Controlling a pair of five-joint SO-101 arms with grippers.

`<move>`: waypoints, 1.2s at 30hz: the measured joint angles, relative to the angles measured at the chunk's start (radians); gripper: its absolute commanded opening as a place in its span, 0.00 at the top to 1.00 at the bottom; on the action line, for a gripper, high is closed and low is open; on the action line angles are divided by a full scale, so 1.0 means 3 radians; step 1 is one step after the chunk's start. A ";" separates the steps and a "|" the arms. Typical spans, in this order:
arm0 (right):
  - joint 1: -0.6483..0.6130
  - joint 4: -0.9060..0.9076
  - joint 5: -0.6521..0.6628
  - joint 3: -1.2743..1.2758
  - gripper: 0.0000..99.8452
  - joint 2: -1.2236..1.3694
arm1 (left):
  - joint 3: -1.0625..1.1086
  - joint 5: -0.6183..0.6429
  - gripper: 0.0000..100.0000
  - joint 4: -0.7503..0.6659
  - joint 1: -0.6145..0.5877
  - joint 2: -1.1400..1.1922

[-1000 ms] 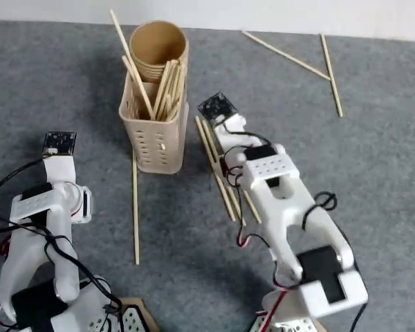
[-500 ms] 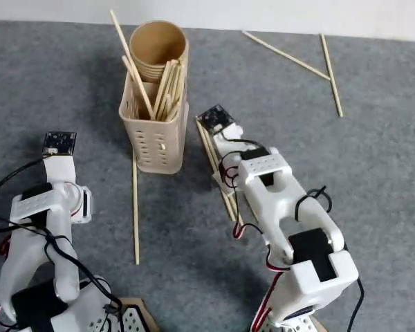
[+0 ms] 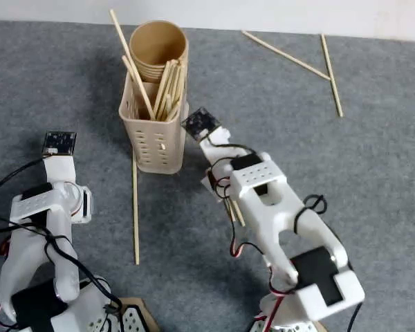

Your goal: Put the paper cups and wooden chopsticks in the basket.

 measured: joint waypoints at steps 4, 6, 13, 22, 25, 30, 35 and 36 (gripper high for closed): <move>0.0041 -0.0102 0.0000 0.0005 0.71 0.0312 | 0.0000 0.0000 0.78 0.0000 0.0000 0.0000; 0.0061 -0.0113 0.0000 -0.0005 0.71 0.0363 | 0.0000 0.0000 0.78 0.0000 0.0000 0.0000; 0.0072 -0.0113 0.0005 -0.0026 0.98 0.0414 | 0.0000 0.0000 0.78 0.0000 0.0000 0.0000; 0.0143 -0.0148 -0.0005 -0.0072 0.99 0.0430 | 0.0000 0.0000 0.78 0.0000 0.0000 0.0000; 0.0220 -0.0113 0.0000 -0.0138 0.99 0.0348 | 0.0000 0.0000 0.78 0.0000 0.0000 0.0000; 0.0486 -0.0113 0.0005 -0.0404 0.99 -0.0133 | 0.0000 0.0000 0.78 0.0000 0.0000 0.0000; 0.0522 -0.0113 0.0005 -0.0844 0.99 -0.0655 | 0.0000 0.0000 0.78 0.0000 0.0000 0.0000; 0.0511 -0.0113 -0.0020 -0.0962 0.99 -0.0711 | 0.0000 0.0000 0.78 0.0000 0.0000 0.0000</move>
